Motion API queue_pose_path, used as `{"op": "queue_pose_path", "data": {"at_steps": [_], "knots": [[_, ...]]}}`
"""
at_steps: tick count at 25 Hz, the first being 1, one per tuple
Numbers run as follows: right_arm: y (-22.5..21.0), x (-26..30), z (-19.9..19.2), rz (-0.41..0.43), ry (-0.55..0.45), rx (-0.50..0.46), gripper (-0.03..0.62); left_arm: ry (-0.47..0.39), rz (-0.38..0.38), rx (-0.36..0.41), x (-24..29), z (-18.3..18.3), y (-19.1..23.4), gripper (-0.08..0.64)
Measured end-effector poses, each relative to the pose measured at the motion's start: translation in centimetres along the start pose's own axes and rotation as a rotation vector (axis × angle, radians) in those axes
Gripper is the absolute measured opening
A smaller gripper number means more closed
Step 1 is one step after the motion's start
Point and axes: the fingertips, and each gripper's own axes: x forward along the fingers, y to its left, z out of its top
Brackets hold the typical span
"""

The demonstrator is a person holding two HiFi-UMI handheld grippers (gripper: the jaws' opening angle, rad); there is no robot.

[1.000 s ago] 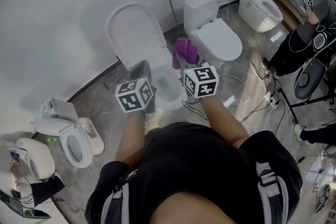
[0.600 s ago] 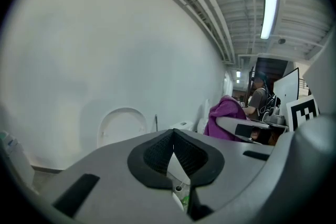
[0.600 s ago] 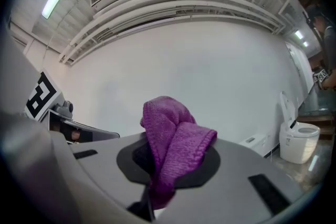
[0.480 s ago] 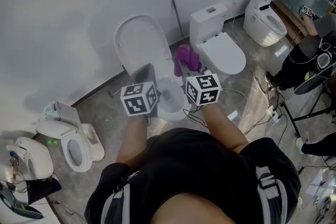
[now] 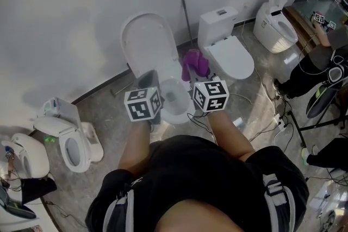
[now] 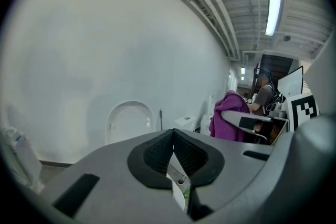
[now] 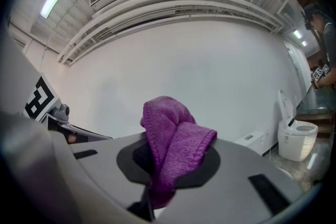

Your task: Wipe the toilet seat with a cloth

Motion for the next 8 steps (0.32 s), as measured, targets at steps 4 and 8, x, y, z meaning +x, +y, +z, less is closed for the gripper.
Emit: {"op": "queue_pose_path", "data": {"at_steps": [4, 8], "knots": [[0.1, -0.7, -0.1, -0.006, 0.014, -0.002, 0.049, 0.004, 0.009, -0.003, -0.7, 0.0, 0.1, 0.009], [0.1, -1.5, 0.1, -0.013, 0.017, -0.011, 0.049, 0.003, 0.015, 0.001, -1.4, 0.1, -0.1, 0.009]]}}
